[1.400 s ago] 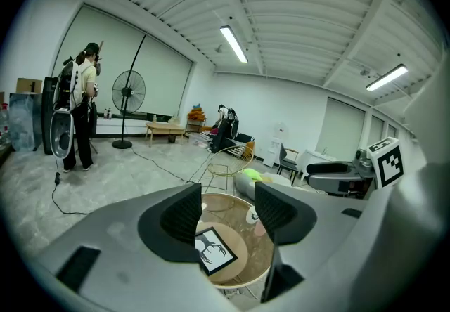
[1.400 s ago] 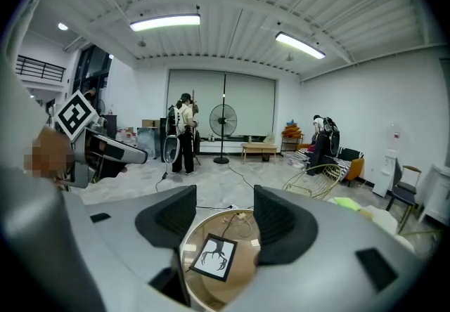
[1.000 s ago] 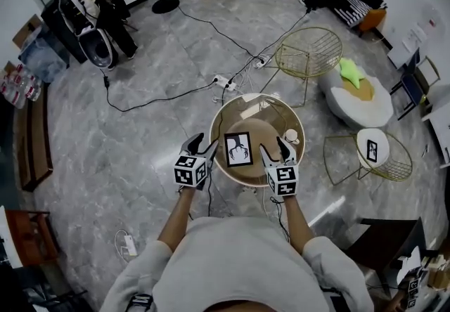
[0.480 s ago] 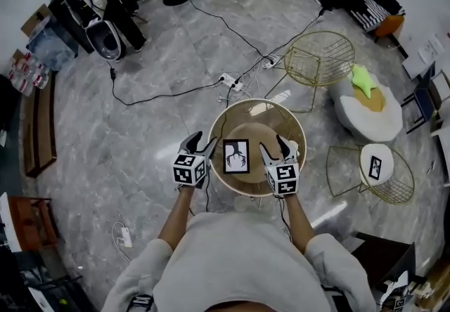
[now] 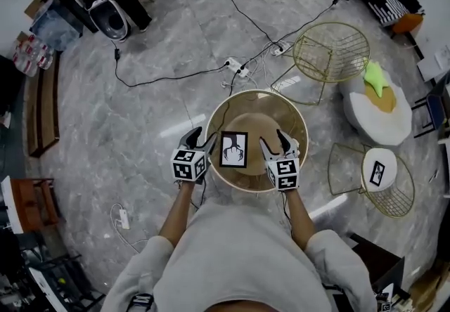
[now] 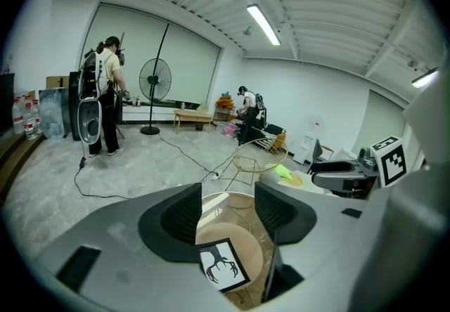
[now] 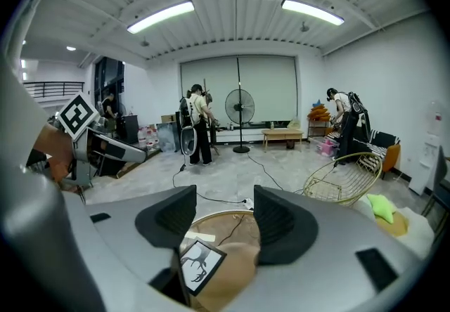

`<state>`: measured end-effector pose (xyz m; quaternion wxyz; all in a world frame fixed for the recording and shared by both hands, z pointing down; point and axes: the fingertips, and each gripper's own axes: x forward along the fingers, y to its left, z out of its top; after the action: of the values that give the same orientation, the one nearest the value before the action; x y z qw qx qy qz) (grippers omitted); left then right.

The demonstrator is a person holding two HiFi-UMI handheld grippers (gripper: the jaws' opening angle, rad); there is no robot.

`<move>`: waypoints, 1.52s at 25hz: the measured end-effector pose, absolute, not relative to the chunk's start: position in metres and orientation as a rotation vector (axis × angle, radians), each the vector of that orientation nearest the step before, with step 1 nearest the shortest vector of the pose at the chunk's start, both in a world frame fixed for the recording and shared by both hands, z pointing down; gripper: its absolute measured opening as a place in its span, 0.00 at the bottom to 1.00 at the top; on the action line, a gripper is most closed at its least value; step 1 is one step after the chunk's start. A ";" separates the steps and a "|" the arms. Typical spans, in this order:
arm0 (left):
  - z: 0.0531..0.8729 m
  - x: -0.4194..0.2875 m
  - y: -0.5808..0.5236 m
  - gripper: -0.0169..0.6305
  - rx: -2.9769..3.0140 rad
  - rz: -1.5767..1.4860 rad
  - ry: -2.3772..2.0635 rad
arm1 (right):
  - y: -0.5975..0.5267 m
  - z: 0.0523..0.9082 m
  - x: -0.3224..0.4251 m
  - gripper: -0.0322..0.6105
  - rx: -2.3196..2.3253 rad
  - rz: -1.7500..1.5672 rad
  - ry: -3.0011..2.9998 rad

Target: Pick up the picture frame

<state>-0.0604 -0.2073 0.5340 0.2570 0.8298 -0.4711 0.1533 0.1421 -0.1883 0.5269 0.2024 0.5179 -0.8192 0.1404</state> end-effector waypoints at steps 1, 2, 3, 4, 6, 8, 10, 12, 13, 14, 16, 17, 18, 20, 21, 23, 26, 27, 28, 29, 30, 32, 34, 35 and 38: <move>0.537 -0.059 -0.207 0.38 2.241 0.423 -1.280 | -0.188 0.531 0.143 0.43 1.435 0.404 -2.286; 0.540 -0.058 -0.206 0.38 2.233 0.431 -1.282 | -0.188 0.534 0.143 0.43 1.426 0.416 -2.284; 0.543 -0.057 -0.205 0.38 2.227 0.438 -1.283 | -0.187 0.538 0.143 0.43 1.417 0.428 -2.283; 0.546 -0.057 -0.205 0.38 2.220 0.445 -1.284 | -0.186 0.542 0.143 0.43 1.410 0.439 -2.282; 0.554 -0.056 -0.204 0.38 2.204 0.456 -1.283 | -0.186 0.549 0.143 0.43 1.401 0.461 -2.281; 0.562 -0.056 -0.203 0.38 2.187 0.471 -1.279 | -0.184 0.556 0.143 0.43 1.392 0.482 -2.276; 0.568 -0.057 -0.202 0.38 2.174 0.489 -1.274 | -0.184 0.563 0.142 0.43 1.383 0.500 -2.269; 0.575 -0.057 -0.201 0.38 2.169 0.507 -1.265 | -0.184 0.569 0.141 0.43 1.373 0.514 -2.261; 0.578 -0.057 -0.199 0.38 2.167 0.516 -1.260 | -0.184 0.572 0.140 0.43 1.367 0.521 -2.257; 0.581 -0.057 -0.198 0.38 2.164 0.525 -1.254 | -0.183 0.575 0.140 0.43 1.362 0.528 -2.252; 0.588 -0.057 -0.196 0.38 2.157 0.538 -1.244 | -0.183 0.581 0.138 0.43 1.353 0.540 -2.245; 0.591 -0.058 -0.195 0.38 2.153 0.544 -1.239 | -0.183 0.584 0.136 0.43 1.349 0.546 -2.242; 0.595 -0.059 -0.194 0.38 2.148 0.549 -1.234 | -0.182 0.588 0.134 0.43 1.343 0.553 -2.239; 0.605 -0.061 -0.190 0.38 2.135 0.559 -1.220 | -0.178 0.596 0.131 0.43 1.330 0.568 -2.226; 0.611 -0.061 -0.188 0.38 2.130 0.563 -1.210 | -0.176 0.601 0.130 0.43 1.325 0.576 -2.217; 0.621 -0.060 -0.186 0.38 2.120 0.568 -1.190 | -0.172 0.610 0.129 0.43 1.316 0.590 -2.195; 0.635 -0.065 -0.187 0.38 2.118 0.580 -1.177 | -0.169 0.625 0.123 0.43 1.318 0.619 -2.165; 0.639 -0.066 -0.189 0.38 2.122 0.587 -1.173 | -0.169 0.629 0.122 0.43 1.323 0.629 -2.158; 0.643 -0.067 -0.191 0.38 2.126 0.593 -1.167 | -0.169 0.633 0.121 0.43 1.327 0.635 -2.151; 0.646 -0.067 -0.193 0.38 2.129 0.596 -1.158 | -0.169 0.636 0.120 0.43 1.327 0.640 -2.143; 0.648 -0.067 -0.195 0.38 2.130 0.596 -1.149 | -0.168 0.638 0.119 0.43 1.324 0.644 -2.135; 0.653 -0.066 -0.195 0.38 2.126 0.594 -1.133 | -0.165 0.645 0.117 0.43 1.321 0.657 -2.120; 0.661 -0.065 -0.194 0.38 2.120 0.596 -1.117 | -0.162 0.652 0.115 0.43 1.323 0.676 -2.104; 0.665 -0.064 -0.193 0.38 2.118 0.598 -1.108 | -0.161 0.657 0.114 0.43 1.323 0.685 -2.098; 0.680 -0.061 -0.191 0.38 2.114 0.609 -1.077 | -0.161 0.670 0.111 0.43 1.323 0.701 -2.086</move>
<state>-0.0613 -0.1909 0.6799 0.3392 0.8119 -0.4137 0.2338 0.1110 -0.1607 0.6695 0.2831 0.4944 -0.7791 0.2617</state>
